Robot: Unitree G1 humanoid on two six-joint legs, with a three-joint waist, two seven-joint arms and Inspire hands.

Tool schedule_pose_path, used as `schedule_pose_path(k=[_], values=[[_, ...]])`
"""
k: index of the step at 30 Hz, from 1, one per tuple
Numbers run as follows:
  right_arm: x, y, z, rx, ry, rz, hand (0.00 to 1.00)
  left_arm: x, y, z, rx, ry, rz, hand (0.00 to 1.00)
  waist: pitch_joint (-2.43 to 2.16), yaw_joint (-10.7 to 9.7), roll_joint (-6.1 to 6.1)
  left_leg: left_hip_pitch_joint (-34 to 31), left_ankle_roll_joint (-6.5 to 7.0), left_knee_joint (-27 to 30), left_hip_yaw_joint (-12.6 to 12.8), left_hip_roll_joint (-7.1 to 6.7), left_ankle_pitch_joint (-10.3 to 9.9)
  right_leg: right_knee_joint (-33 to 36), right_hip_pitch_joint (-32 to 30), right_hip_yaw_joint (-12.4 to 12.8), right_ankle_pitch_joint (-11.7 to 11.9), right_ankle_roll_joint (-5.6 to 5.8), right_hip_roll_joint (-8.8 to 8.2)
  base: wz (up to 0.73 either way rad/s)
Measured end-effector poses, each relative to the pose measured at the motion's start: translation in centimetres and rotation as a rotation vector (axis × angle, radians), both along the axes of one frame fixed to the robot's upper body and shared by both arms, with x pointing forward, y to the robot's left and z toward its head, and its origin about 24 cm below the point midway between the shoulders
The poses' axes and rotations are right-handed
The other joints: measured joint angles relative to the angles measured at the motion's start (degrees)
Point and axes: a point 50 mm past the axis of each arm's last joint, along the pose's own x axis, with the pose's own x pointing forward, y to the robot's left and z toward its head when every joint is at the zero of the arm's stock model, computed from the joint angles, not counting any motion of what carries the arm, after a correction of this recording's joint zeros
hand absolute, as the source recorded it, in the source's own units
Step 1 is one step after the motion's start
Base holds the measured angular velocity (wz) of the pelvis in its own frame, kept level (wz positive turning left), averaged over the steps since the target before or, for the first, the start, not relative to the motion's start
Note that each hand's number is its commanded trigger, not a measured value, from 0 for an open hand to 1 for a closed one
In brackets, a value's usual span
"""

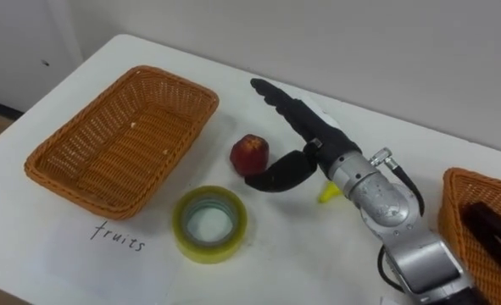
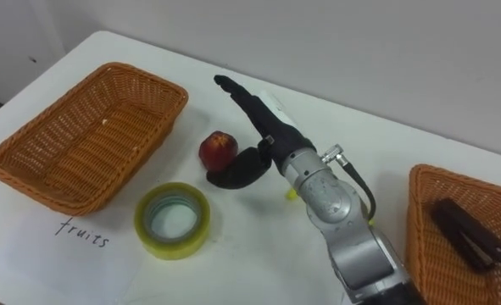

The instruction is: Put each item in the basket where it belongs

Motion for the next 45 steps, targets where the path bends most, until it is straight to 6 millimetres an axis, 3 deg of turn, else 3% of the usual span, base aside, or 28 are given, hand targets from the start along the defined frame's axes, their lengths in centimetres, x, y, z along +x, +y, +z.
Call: schedule_pose_path(k=[16, 28, 45], values=[[-0.2, 0.9, 1.1, 0.017, -0.058, 0.024, 0.0, -0.1, -0.3, -0.3, -0.013, 0.015, -0.024, 0.0, 0.34, 0.0, 0.53, -0.1, 0.0, -0.2, -0.2, 0.06, 0.0, 0.0, 0.0, -0.1, 0.0, 0.0, 0.03, 0.0], [-1.0, 2.4, 1.8, 0.019, -0.084, 0.137, 0.0, 0.4, -0.3, -0.5, -0.05, 0.008, -0.045, 0.0, 0.26, 1.3, 0.46, 0.0, 0.01, 0.0, -0.2, 0.06, 0.0, 0.1, 0.0, -0.3, 0.0, 0.0, -0.04, 0.0], [-1.8, 3.7, 1.0, -0.025, -0.042, 0.258, 0.0, 0.7, 0.1, -0.4, -0.063, 0.008, -0.068, 0.0, 0.03, 1.7, -0.13, -0.2, 0.02, 0.1, -0.3, -0.06, 0.0, 0.5, -0.2, -0.4, -0.3, -0.04, -0.29, 0.0]])
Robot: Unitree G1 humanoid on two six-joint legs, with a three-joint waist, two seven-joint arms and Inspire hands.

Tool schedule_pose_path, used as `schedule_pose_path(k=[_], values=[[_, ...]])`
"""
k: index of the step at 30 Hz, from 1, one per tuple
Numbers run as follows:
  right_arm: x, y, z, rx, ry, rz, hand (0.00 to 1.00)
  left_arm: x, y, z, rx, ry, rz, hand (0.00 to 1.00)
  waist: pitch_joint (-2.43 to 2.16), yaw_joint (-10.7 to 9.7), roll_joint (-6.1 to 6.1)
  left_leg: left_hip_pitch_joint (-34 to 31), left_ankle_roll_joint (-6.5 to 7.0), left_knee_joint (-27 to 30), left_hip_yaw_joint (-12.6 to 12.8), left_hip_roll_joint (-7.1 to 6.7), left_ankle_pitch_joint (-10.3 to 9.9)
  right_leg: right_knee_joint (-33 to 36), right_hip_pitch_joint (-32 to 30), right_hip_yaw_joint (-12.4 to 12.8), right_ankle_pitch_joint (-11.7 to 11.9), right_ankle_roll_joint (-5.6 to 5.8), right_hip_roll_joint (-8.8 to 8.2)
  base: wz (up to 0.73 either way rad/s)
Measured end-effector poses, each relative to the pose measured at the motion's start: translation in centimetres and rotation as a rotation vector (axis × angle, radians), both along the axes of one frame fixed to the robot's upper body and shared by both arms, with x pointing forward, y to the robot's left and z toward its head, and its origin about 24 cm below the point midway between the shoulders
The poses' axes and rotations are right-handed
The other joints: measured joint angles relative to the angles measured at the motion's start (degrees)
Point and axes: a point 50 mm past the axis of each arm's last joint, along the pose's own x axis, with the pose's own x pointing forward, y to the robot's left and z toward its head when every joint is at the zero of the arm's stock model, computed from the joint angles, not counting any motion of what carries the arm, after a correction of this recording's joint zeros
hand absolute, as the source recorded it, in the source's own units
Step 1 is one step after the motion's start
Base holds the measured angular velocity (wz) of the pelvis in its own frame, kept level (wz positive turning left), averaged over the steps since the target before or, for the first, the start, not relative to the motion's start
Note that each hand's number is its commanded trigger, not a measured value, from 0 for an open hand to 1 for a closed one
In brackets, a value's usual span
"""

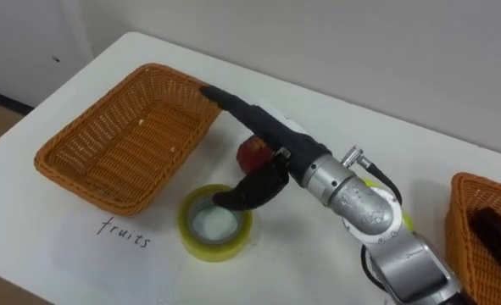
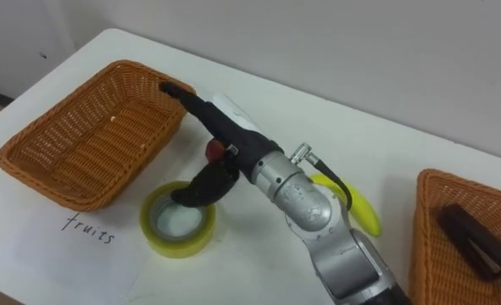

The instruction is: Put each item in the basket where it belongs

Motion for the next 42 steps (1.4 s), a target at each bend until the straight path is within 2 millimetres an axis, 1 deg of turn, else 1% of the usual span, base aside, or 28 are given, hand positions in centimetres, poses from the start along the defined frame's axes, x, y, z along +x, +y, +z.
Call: schedule_pose_path(k=[5, 11, 16, 20, 30, 35, 42], values=[[0.0, -0.4, -0.7, -0.075, 0.007, 0.015, 0.0, 0.1, 0.0, 0.0, -0.001, -0.005, -0.002, 0.0, 0.17, 0.1, -0.53, 0.1, 0.0, 0.0, 0.0, -0.01, 0.0, -0.2, 0.1, 0.2, 0.0, 0.01, 0.03, 0.0], [-0.3, -1.0, -1.5, -0.167, 0.018, 0.021, 0.0, 0.7, 0.0, 0.3, 0.003, -0.033, -0.014, 0.0, 0.17, 0.3, -0.56, -0.3, 0.0, -0.1, 0.0, 0.0, 0.0, -0.8, 0.1, 0.2, 0.0, 0.01, 0.19, 0.0], [-0.4, -1.0, -1.7, -0.175, 0.031, 0.033, 0.0, 1.1, -0.1, 0.5, 0.008, -0.049, -0.027, 0.0, 0.12, 0.5, -0.62, -0.2, 0.0, 0.0, 0.0, -0.04, 0.0, -0.9, 0.1, 0.3, 0.0, 0.02, 0.15, 0.0], [-0.4, -1.0, -1.8, -0.186, 0.037, 0.043, 0.0, 0.9, 0.0, 0.6, 0.01, -0.05, -0.029, 0.0, 0.06, 0.5, -0.72, -0.3, 0.0, 0.0, 0.0, -0.06, 0.0, -0.9, 0.1, 0.2, 0.0, 0.07, 0.12, 0.0], [-0.4, -1.1, -1.9, -0.214, 0.043, 0.061, 0.0, 0.8, 0.0, 0.6, 0.021, -0.041, -0.058, 0.0, 0.06, 0.6, -0.71, -0.3, 0.0, 0.0, 0.0, -0.09, 0.0, -0.8, 0.1, 0.2, -0.1, 0.11, 0.09, 0.0], [-0.4, -1.1, -2.0, -0.223, 0.049, 0.065, 0.0, 0.9, 0.0, 0.6, 0.02, -0.038, -0.063, 0.0, 0.07, 0.3, -0.7, -0.3, 0.0, 0.0, -0.1, -0.12, 0.0, -0.8, 0.1, 0.2, -0.1, 0.13, 0.05, 0.0], [-0.2, -1.9, -3.0, -0.251, 0.094, 0.054, 0.0, 0.6, 0.1, 0.4, 0.011, -0.019, -0.06, 0.0, 0.07, -0.4, -0.71, -0.3, 0.02, 0.0, -0.2, -0.34, 0.0, -0.7, 0.1, 0.1, -0.1, 0.25, -0.16, 0.0]])
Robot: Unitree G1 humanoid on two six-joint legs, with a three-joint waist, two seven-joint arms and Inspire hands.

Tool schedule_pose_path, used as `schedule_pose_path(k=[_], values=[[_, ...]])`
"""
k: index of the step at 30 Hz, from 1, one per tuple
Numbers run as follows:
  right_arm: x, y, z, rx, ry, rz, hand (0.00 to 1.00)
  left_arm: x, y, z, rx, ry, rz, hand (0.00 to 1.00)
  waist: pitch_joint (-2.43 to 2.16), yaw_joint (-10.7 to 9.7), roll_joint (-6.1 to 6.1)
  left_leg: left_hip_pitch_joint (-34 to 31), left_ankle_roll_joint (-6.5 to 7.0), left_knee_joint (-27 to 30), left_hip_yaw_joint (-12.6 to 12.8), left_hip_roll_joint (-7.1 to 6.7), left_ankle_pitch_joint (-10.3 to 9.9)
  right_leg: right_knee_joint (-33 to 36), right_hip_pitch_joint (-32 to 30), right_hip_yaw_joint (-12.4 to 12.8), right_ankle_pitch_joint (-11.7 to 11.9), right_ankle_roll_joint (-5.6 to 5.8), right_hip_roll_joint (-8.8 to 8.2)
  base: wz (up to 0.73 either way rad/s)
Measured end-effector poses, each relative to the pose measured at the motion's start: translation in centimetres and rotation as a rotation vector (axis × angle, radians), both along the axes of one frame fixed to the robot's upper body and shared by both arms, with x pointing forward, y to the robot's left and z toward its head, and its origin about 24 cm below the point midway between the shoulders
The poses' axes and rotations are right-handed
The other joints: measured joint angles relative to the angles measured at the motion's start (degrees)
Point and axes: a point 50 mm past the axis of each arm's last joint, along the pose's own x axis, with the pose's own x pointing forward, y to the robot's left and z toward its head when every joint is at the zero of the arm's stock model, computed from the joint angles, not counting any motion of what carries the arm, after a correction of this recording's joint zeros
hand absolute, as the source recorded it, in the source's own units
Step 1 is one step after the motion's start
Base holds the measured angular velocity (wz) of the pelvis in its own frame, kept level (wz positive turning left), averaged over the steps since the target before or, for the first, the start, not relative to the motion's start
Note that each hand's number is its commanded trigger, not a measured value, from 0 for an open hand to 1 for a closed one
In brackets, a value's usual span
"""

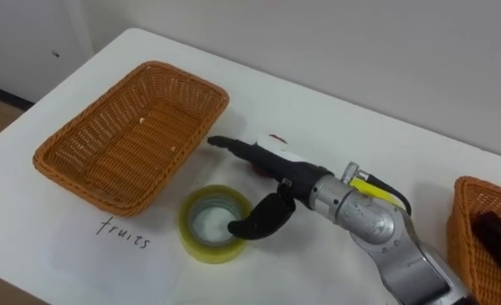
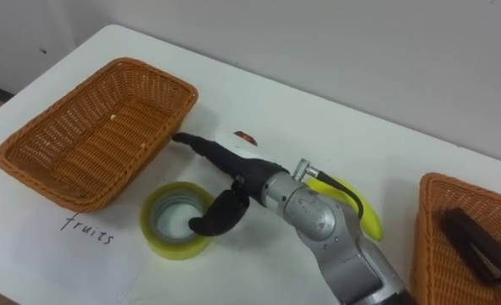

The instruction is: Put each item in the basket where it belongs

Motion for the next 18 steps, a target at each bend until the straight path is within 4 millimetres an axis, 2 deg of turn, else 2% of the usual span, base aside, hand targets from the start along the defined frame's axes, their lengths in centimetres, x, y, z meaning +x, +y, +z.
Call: schedule_pose_path(k=[12, 16, 18], values=[[-0.2, -0.9, -0.8, 0.01, 0.045, -0.038, 0.0, 0.0, 0.0, 0.0, -0.014, 0.021, 0.003, 0.0, -0.03, -0.2, -0.33, -0.1, 0.03, 0.4, -0.3, -0.22, 0.0, 0.2, 0.0, 0.0, -0.3, 0.31, -0.21, 0.01], [-0.2, -1.1, -1.0, 0.011, 0.053, -0.046, 0.0, 0.1, 0.1, 0.0, -0.013, 0.016, 0.009, 0.0, 0.32, -0.2, -1.01, 0.2, 0.09, 0.6, -0.3, -0.52, 0.1, 0.8, 0.3, 0.1, -0.6, 0.57, -0.61, 0.01], [-0.1, -1.3, -1.2, 0.024, 0.07, -0.055, 0.0, 0.1, 0.3, 0.1, -0.007, 0.014, 0.013, 0.0, 0.31, -0.2, -1.6, 0.2, 0.1, 0.4, -0.5, -0.57, 0.1, 0.8, 0.4, -0.1, -0.6, 0.61, -0.69, 0.07]])
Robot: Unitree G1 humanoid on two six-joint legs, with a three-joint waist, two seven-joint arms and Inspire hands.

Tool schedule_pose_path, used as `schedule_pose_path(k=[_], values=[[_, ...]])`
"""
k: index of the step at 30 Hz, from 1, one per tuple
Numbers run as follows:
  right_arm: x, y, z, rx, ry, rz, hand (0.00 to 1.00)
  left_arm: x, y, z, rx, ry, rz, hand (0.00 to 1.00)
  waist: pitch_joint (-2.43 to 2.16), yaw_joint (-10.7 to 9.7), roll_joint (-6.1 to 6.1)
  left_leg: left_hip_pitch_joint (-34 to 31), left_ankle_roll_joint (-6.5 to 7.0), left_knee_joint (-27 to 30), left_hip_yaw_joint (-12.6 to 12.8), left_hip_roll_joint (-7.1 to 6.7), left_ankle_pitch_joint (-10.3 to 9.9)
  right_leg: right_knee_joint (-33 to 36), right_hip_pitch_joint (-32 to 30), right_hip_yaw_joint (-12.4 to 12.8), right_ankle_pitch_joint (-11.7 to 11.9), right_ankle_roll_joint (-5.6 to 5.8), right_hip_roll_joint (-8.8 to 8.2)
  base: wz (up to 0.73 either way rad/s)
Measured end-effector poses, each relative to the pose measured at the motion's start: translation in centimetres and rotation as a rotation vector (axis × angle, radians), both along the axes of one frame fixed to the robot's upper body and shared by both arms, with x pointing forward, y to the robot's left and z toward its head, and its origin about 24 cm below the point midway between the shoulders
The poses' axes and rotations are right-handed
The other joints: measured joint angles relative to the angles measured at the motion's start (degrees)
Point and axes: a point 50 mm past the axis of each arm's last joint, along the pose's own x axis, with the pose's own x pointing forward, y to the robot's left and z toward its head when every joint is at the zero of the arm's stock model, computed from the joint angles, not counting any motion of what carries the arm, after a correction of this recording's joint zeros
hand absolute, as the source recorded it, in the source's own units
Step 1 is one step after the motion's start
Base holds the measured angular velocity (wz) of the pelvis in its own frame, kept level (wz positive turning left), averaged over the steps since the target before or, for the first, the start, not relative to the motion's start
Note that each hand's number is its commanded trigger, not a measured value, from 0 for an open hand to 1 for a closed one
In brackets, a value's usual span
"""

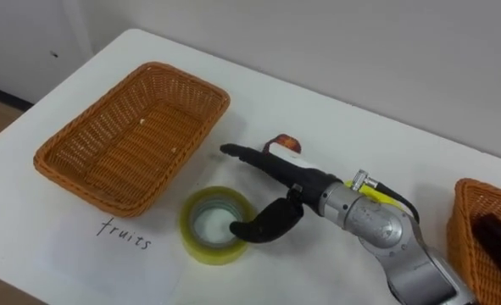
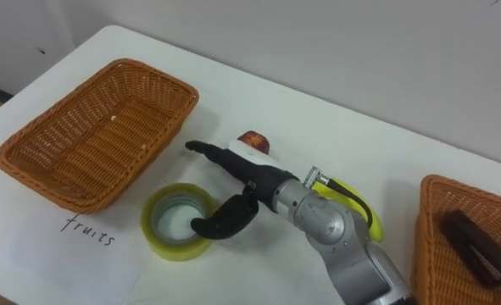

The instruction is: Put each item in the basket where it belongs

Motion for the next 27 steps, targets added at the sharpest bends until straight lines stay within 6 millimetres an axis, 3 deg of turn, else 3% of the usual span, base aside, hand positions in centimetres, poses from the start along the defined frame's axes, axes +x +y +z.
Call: schedule_pose_path(k=[8, 27], values=[[0.4, -0.6, 0.0, 0.023, 0.043, -0.032, 0.0, -0.2, 0.3, 0.0, 0.016, 0.02, 0.013, 0.0, -0.28, 0.4, -1.04, -0.7, 0.29, -0.2, -0.5, 0.01, 0.2, 0.0, -0.5, -1.1, 0.0, 0.0, -0.09, 0.04], [1.3, -0.4, 1.2, 0.003, 0.055, -0.035, 0.0, -0.9, 1.3, 0.2, 0.058, 0.041, 0.1, 0.0, -0.11, 2.5, -0.73, -0.6, 0.38, -0.3, -0.8, 0.04, 0.2, 0.2, -0.2, -1.1, 0.0, 0.02, -0.21, 0.01]])
